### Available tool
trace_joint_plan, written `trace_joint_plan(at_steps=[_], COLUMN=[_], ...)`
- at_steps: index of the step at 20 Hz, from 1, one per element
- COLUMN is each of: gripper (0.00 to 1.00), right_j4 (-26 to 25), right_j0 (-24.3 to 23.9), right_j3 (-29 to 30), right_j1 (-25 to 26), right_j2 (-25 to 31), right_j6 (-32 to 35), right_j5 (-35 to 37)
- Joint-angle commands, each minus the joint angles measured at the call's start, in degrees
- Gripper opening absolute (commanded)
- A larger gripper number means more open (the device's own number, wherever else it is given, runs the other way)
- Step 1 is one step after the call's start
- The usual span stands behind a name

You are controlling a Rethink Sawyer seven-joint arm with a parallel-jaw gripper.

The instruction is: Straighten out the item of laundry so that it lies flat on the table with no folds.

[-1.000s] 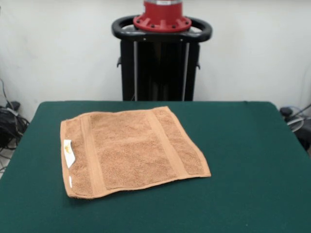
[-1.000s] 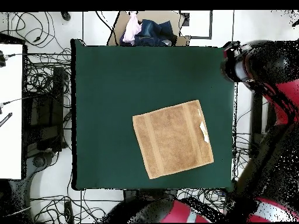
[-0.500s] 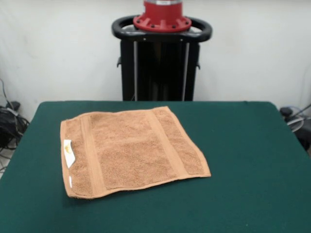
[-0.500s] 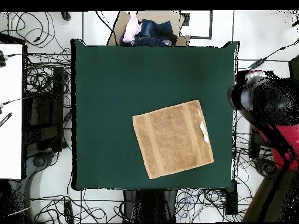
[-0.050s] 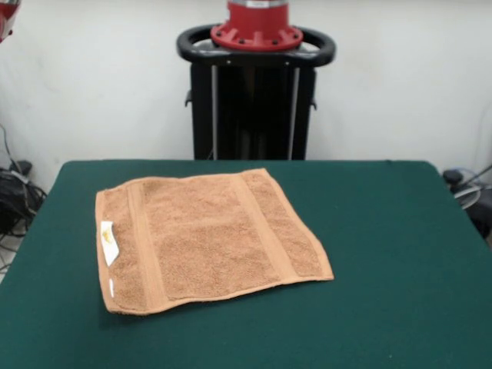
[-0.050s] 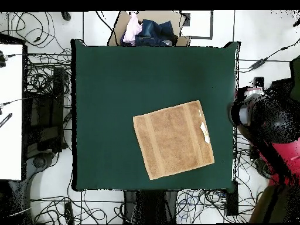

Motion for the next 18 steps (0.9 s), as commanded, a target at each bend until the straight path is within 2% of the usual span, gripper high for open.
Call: trace_joint_plan(at_steps=[1, 5, 16, 18], gripper=[0.00, 0.00, 0.00, 0.00], right_j4=[-1.7, -1.7, -0.6, -0.3], right_j0=[1.3, 2.3, 4.8, 4.5], right_j3=[5.8, 2.2, 0.8, -1.2], right_j1=[1.3, 3.3, 5.9, 6.9], right_j2=[5.3, 4.1, 3.4, 2.8], right_j6=[4.6, 7.2, 10.8, 11.3], right_j5=[3.6, 5.5, 4.0, 4.9])
